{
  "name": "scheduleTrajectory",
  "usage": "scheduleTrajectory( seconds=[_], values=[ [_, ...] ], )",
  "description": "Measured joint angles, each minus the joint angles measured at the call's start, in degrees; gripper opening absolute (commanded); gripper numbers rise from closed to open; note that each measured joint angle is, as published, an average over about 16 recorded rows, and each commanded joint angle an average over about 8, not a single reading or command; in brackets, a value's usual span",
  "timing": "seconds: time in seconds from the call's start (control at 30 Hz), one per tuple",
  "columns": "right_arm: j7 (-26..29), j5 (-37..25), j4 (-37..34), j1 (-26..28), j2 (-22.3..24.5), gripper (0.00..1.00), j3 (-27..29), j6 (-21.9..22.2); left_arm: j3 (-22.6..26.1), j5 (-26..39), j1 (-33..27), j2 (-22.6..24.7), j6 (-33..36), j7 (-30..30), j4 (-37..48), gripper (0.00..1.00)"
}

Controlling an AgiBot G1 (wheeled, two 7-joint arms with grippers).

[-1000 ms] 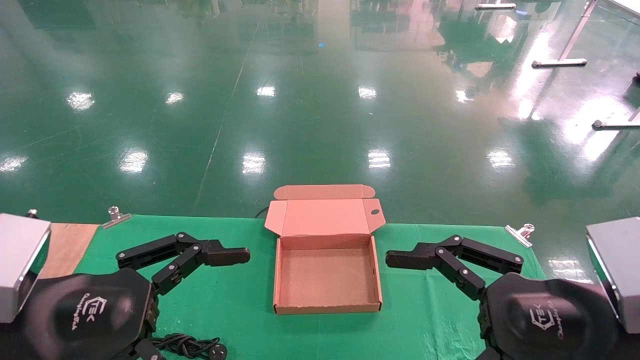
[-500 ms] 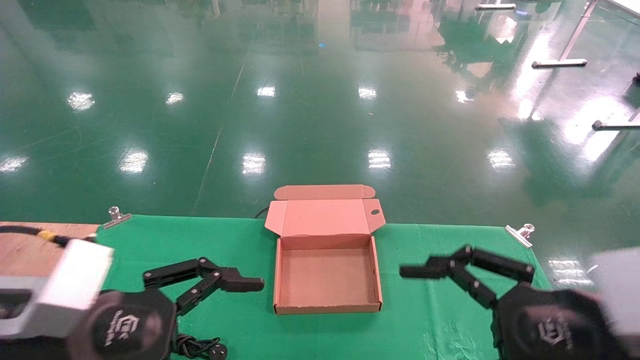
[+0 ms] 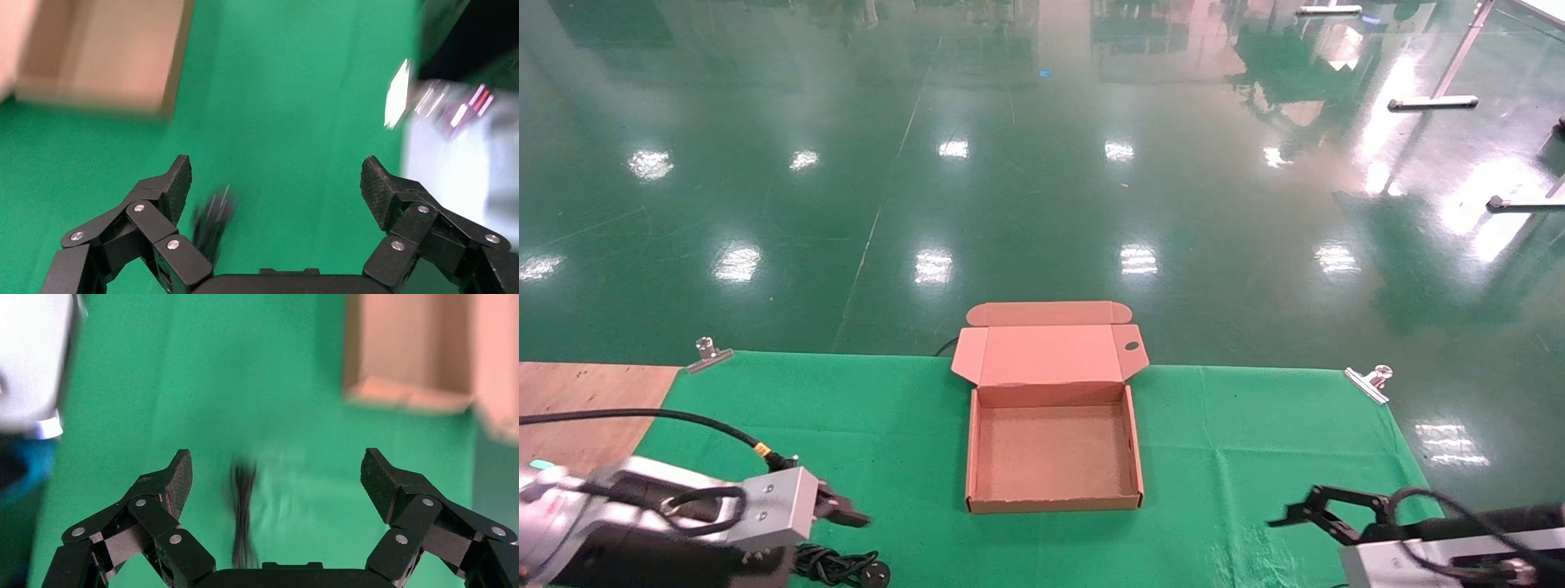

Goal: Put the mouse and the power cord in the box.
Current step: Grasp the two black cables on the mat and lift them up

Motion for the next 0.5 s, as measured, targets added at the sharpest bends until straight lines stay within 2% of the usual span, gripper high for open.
scheduleTrajectory(
  seconds=[0.23, 0.5],
  values=[
    [-4.79, -12.72, -6.87, 2.87, -5.48, 1.0, -5.03, 3.98, 5.75, 12.62, -4.78, 6.54, -4.96, 7.29, 13.83, 1.0],
    [-10.26, -19.15, -19.28, 5.01, -12.2, 1.0, -8.14, 8.26, 8.28, 18.39, -6.82, 14.16, -12.45, 17.13, 30.21, 1.0]
  ],
)
